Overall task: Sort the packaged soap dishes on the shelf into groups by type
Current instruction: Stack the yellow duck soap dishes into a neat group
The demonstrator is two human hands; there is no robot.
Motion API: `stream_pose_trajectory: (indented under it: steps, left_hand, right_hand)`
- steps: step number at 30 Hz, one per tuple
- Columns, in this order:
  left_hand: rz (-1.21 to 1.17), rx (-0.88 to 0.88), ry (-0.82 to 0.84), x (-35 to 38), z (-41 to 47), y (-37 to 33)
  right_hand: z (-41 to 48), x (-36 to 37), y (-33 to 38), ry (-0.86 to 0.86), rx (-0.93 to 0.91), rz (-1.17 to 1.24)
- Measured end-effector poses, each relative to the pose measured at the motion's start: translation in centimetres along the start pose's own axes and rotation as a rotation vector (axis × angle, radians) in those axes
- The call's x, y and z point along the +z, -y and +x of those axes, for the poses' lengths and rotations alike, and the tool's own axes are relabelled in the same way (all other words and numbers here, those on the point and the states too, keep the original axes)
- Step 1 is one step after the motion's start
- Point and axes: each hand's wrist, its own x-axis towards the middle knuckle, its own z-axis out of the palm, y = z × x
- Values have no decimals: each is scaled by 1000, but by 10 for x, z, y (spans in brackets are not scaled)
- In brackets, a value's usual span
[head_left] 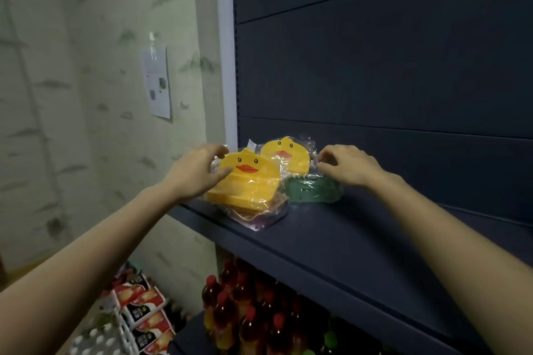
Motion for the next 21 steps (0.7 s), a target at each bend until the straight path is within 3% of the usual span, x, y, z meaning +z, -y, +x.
stream_pose_trajectory:
  steps: [5, 12, 16, 21]
  left_hand:
    - [-21, 30, 87, 14, 49, 29]
    - [-347, 81, 466, 29, 91, 46]
    - [-526, 155, 402, 19, 106, 62]
    - [-561, 195, 241, -15, 128, 88]
  right_hand:
    - [44, 13, -5, -4, -1, -4]
    - [79, 22, -21, 26, 32, -52]
    - [97, 30, -21, 38, 55, -30]
    - [124, 47, -8, -18, 92, 22]
